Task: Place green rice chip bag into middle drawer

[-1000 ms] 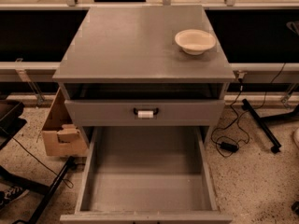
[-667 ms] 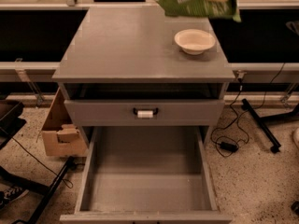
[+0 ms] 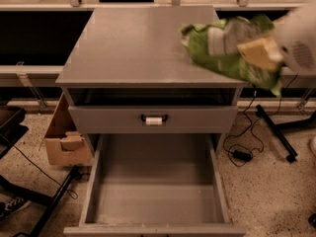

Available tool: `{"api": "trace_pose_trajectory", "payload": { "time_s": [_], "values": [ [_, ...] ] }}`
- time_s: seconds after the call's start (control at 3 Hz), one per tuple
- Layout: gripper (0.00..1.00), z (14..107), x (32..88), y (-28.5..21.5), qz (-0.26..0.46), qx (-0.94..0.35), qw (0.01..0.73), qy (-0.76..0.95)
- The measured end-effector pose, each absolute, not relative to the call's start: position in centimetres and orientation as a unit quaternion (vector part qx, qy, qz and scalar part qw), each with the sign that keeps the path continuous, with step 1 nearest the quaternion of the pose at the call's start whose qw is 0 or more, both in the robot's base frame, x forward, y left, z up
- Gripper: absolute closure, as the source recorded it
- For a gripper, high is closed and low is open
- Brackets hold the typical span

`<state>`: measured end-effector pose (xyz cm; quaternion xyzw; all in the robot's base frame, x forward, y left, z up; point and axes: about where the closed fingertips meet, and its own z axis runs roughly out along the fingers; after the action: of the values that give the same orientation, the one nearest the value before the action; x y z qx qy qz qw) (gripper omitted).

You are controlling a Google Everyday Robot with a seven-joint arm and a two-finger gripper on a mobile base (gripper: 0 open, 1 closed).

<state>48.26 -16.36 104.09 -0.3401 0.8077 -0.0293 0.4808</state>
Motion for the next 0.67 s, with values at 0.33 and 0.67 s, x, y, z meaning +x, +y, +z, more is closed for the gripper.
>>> {"api": "trace_pose_trajectory", "payload": {
  "time_s": [0.33,0.67],
  "values": [
    [1.00,101.7,43.6,-17.5,-0.038,-0.296,0.501,0.813],
    [1.00,97.1,42.8,-14.6,-0.014,-0.275,0.517,0.811]
  ]
}}
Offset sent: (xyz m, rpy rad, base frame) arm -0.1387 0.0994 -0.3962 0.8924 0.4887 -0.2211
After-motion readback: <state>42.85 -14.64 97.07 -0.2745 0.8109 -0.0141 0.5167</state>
